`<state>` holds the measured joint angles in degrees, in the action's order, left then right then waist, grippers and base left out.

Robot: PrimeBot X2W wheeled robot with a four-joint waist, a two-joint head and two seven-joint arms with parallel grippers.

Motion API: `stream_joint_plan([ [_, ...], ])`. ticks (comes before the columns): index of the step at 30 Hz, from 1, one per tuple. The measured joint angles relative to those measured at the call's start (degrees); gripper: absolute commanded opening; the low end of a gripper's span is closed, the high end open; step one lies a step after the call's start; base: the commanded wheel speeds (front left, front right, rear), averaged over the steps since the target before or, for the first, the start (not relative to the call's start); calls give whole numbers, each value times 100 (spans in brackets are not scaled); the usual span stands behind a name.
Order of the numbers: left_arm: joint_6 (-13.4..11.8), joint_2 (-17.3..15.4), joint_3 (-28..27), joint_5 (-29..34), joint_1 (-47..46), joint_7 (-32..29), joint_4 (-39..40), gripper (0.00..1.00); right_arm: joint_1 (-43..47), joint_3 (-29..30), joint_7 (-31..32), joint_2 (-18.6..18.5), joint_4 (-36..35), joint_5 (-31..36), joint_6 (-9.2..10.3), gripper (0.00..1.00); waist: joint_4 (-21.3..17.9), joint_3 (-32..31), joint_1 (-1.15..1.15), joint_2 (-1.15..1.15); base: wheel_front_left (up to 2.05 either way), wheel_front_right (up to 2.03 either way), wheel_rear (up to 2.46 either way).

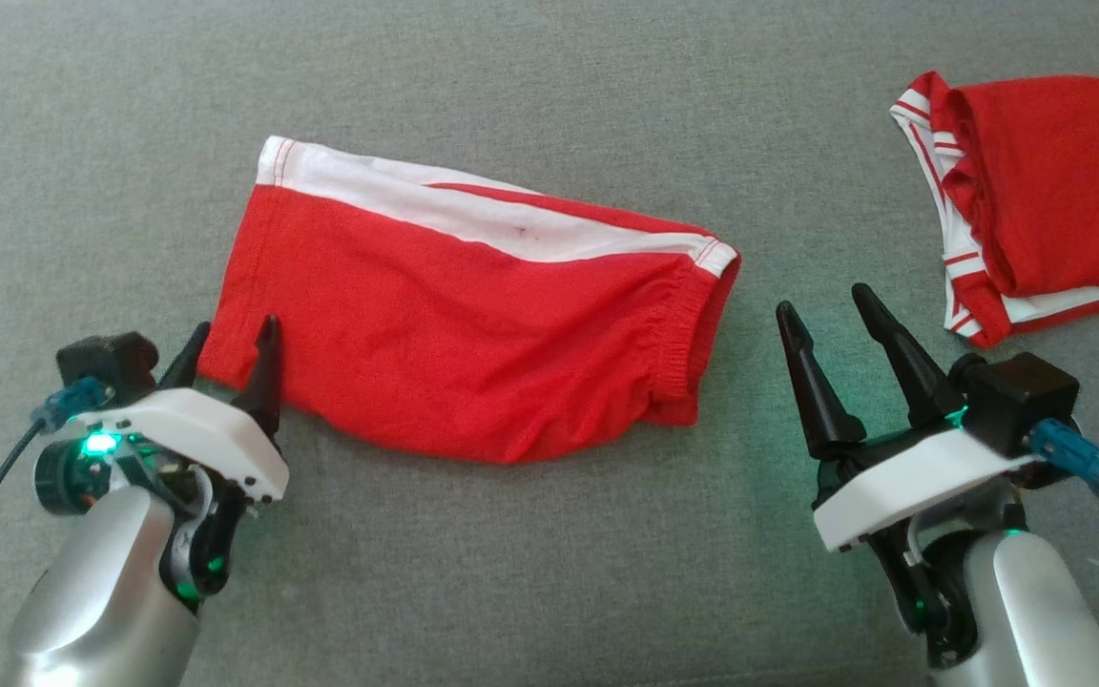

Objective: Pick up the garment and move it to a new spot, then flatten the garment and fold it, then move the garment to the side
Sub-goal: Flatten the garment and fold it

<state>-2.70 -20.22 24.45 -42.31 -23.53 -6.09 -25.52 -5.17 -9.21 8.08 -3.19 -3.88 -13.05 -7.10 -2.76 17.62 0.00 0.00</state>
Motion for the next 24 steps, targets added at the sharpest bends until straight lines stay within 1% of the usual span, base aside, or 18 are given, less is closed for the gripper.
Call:
stream_joint_plan([
  [4,131,13,58,-76,-26,-142,21,100,-1,0,0,1,-13,0,0,100,-7,36,0,0,0,0,0],
  [5,167,16,94,-85,-42,-187,36,86,-1,-1,0,1,-13,0,0,100,-9,43,0,0,0,0,0],
  [6,179,23,121,-127,-65,-199,51,63,-3,-3,-1,1,-14,0,0,100,-13,51,0,0,0,0,0],
  [7,207,44,127,-165,-85,-218,60,35,-3,-4,-1,1,-14,-1,0,100,-17,60,0,0,0,0,0],
  [8,222,68,133,-187,-94,-242,71,4,-4,-4,-2,1,-14,-1,0,100,-20,67,0,0,0,0,0],
  [9,229,98,151,-192,-93,-243,78,0,-7,-4,-5,1,-14,-1,0,100,-22,72,0,0,0,0,0],
  [13,269,166,159,-209,-85,-166,114,0,-9,7,-53,1,2,-2,0,100,-14,63,1,0,0,0,0],
  [17,209,258,127,-248,-19,96,176,0,-8,138,-108,3,51,-7,0,100,50,-27,1,0,0,0,0],
  [24,64,398,-18,-446,754,497,417,0,18,466,-129,7,77,-4,0,100,353,-259,0,0,0,0,0],
])
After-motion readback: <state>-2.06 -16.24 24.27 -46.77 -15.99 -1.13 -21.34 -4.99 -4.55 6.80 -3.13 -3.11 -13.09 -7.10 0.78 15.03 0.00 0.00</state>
